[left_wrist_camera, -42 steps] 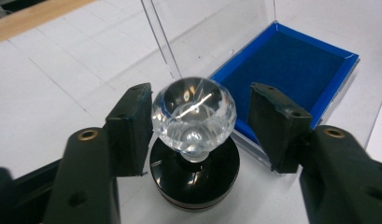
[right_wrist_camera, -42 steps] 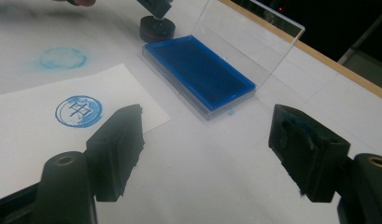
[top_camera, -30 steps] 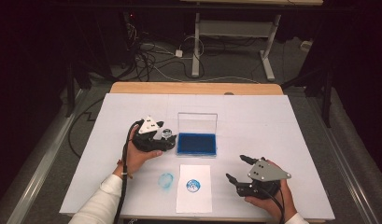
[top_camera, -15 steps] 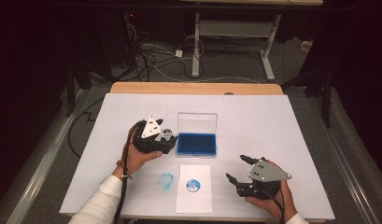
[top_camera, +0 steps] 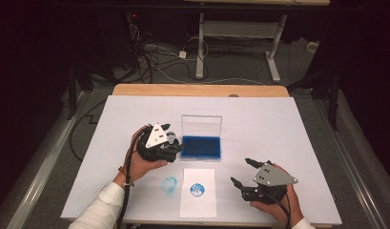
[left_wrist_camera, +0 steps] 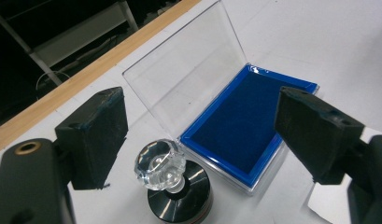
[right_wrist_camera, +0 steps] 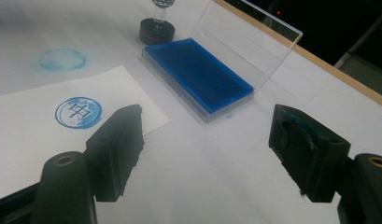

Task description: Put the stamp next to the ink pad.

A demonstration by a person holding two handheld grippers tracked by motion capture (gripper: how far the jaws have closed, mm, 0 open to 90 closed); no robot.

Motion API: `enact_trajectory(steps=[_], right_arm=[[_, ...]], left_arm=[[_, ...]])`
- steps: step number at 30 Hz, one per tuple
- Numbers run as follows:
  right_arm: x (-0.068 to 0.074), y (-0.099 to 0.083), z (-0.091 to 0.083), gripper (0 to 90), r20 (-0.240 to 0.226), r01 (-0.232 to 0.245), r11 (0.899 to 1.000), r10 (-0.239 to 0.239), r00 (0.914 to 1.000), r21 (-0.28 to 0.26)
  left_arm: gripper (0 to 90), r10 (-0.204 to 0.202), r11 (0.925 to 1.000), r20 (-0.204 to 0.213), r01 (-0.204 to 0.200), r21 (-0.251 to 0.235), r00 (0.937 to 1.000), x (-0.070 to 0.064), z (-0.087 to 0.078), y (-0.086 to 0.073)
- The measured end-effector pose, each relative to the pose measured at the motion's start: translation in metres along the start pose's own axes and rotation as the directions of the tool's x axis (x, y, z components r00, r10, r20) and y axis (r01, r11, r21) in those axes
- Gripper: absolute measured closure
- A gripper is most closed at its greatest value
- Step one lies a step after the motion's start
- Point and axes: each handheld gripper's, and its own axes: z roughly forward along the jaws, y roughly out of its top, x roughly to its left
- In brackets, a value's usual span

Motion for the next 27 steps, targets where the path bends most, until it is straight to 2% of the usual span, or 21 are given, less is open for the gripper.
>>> enact_trajectory(steps=[7, 15, 23, 27], right_arm=[[0.0, 0.0, -0.001, 26.3, 0.004, 0.002, 1.0, -0.002, 1.0, 0.0], [-0.001, 0.0, -0.002, 26.3, 0.016, 0.006, 1.0, -0.006, 0.9999, -0.004], [-0.001, 0.0, -0.003, 26.3, 0.024, 0.01, 1.0, -0.01, 0.9997, -0.008], [-0.001, 0.001, -0.004, 26.3, 0.027, 0.012, 1.0, -0.011, 0.9996, -0.007]], left_arm=[[16.9, 0.026, 0.9997, 0.005, -0.026, 0.0, 0.9996, -0.005, -0.007, 0.003], [16.9, 0.045, 0.9987, 0.016, -0.044, -0.024, 0.9989, -0.009, -0.019, 0.004], [16.5, 0.081, 0.9965, 0.021, -0.081, -0.02, 0.9965, -0.014, -0.026, 0.004], [16.5, 0.087, 0.9958, 0.034, -0.086, -0.032, 0.9956, -0.016, -0.029, 0.005]])
